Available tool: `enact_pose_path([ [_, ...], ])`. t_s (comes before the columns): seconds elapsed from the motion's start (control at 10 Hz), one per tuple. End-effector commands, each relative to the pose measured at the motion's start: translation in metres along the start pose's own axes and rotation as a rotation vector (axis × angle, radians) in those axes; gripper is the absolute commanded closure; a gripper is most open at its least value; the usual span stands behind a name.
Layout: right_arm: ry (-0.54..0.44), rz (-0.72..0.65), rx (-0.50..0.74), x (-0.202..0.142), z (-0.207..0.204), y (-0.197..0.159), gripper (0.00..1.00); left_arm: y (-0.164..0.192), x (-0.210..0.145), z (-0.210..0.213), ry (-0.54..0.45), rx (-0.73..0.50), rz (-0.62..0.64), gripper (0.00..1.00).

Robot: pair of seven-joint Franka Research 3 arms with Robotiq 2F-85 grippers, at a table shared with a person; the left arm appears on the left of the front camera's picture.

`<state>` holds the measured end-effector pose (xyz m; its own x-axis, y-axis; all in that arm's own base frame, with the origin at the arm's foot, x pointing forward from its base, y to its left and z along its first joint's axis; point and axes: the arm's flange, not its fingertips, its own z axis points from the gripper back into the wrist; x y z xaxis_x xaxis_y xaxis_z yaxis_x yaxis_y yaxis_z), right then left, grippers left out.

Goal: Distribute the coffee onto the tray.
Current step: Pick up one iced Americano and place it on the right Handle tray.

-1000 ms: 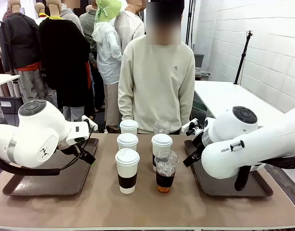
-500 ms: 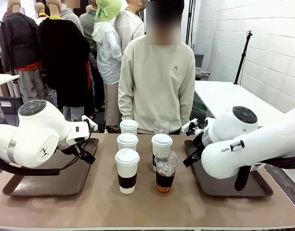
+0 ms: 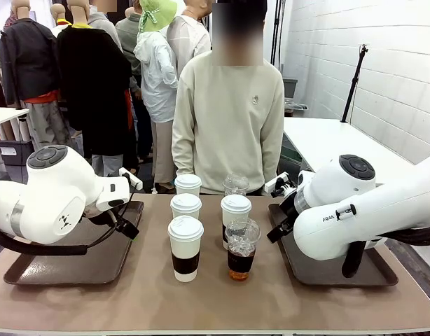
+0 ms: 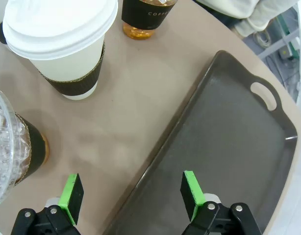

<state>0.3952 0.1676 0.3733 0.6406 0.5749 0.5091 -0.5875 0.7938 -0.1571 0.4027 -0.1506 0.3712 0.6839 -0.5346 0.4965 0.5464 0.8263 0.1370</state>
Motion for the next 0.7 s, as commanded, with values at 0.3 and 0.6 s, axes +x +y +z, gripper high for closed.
enact_pose_path([
  [0.3,-0.023,-0.011,0.000,0.000,0.014,-0.007,0.00,0.008,0.017,0.033,-0.032,0.001,-0.015,0.00],
  [0.6,-0.075,0.000,0.042,0.005,0.043,-0.012,0.00,0.018,0.042,0.090,-0.059,0.031,-0.070,0.00],
])
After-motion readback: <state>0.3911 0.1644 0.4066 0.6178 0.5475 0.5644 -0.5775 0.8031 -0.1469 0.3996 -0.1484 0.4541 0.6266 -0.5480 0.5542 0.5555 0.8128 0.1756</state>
